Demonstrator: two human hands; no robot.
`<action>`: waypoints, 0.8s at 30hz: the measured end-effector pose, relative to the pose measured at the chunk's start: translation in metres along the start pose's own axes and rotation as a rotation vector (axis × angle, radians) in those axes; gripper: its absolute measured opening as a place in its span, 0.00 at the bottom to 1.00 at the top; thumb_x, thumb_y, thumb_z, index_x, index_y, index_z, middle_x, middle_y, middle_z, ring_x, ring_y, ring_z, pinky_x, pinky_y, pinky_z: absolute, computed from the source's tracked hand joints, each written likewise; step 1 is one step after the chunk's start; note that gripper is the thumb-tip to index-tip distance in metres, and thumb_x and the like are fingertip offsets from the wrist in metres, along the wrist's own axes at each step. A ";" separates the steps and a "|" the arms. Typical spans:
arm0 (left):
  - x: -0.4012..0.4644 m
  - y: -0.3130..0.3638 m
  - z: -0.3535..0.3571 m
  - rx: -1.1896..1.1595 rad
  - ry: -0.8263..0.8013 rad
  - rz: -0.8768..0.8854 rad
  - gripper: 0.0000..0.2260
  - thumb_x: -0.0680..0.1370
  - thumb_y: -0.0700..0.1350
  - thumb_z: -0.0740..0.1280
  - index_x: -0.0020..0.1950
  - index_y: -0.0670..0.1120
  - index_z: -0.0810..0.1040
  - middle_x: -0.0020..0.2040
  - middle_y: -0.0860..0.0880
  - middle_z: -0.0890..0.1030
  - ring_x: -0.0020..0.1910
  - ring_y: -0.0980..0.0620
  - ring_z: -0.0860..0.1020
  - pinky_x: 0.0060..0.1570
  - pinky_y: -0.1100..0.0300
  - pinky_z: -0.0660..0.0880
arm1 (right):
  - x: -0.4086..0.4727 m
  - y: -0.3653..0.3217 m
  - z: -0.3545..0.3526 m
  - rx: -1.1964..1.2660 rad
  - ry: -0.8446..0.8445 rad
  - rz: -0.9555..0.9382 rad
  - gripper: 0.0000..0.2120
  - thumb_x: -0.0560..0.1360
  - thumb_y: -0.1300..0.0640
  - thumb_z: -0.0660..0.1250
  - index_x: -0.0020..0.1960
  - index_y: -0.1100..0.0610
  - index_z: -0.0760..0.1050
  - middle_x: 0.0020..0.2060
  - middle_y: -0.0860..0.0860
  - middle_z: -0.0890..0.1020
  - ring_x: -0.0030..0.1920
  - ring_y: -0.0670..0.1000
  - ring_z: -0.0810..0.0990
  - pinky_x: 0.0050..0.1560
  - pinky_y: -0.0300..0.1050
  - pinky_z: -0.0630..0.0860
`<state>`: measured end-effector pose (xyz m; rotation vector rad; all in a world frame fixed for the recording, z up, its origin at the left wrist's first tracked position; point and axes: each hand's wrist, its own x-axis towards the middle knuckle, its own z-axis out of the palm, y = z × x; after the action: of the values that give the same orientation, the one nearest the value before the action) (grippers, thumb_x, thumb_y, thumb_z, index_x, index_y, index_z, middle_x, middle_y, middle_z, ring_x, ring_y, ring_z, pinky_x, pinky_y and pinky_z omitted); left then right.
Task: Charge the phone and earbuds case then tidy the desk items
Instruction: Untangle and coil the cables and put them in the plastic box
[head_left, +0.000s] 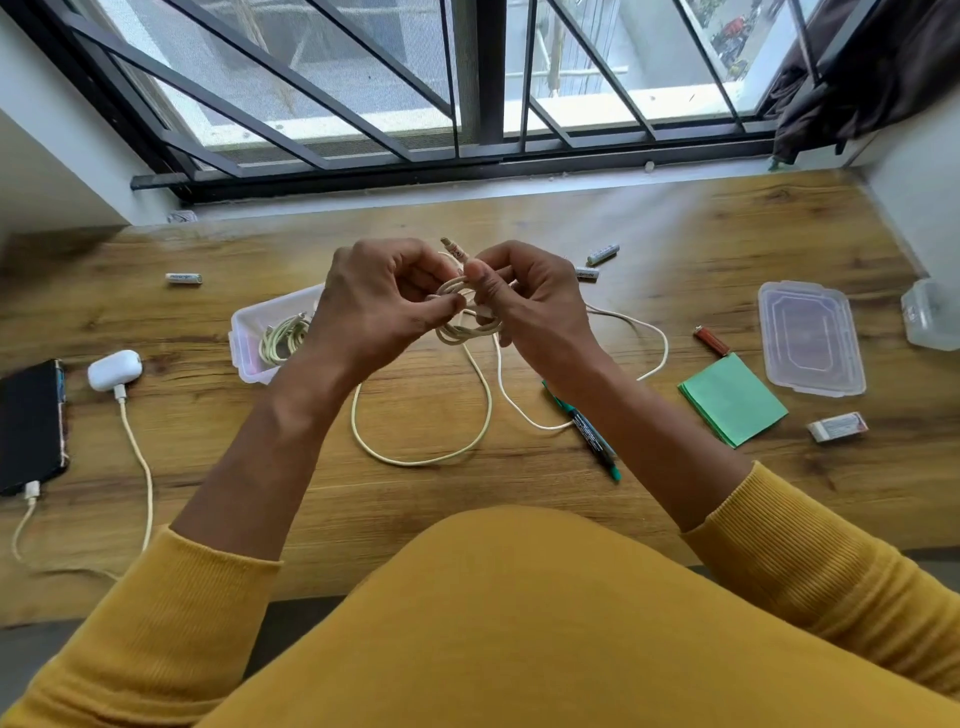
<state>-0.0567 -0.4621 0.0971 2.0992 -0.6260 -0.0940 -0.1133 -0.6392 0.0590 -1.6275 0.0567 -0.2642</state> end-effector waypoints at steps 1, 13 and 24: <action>-0.001 0.002 0.003 0.043 0.027 0.025 0.09 0.73 0.40 0.82 0.51 0.45 0.87 0.42 0.53 0.87 0.39 0.59 0.86 0.42 0.63 0.83 | 0.000 0.001 0.000 -0.047 0.017 -0.010 0.05 0.81 0.55 0.72 0.48 0.55 0.83 0.36 0.56 0.84 0.32 0.49 0.81 0.27 0.43 0.74; -0.005 0.012 0.030 0.421 0.327 0.130 0.12 0.80 0.46 0.71 0.60 0.44 0.75 0.45 0.48 0.82 0.42 0.43 0.81 0.43 0.55 0.67 | 0.005 -0.007 0.008 -0.312 0.185 -0.135 0.06 0.80 0.51 0.73 0.46 0.51 0.83 0.39 0.45 0.84 0.31 0.43 0.76 0.32 0.47 0.74; -0.003 0.005 0.016 -0.120 0.157 -0.163 0.12 0.78 0.50 0.77 0.58 0.49 0.81 0.44 0.47 0.86 0.43 0.47 0.86 0.46 0.41 0.85 | 0.002 -0.012 0.005 -0.061 0.124 -0.025 0.05 0.82 0.58 0.72 0.53 0.60 0.81 0.43 0.57 0.86 0.37 0.55 0.88 0.31 0.51 0.83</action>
<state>-0.0659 -0.4752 0.0913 2.0151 -0.3462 -0.0571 -0.1116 -0.6342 0.0708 -1.6714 0.1404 -0.3854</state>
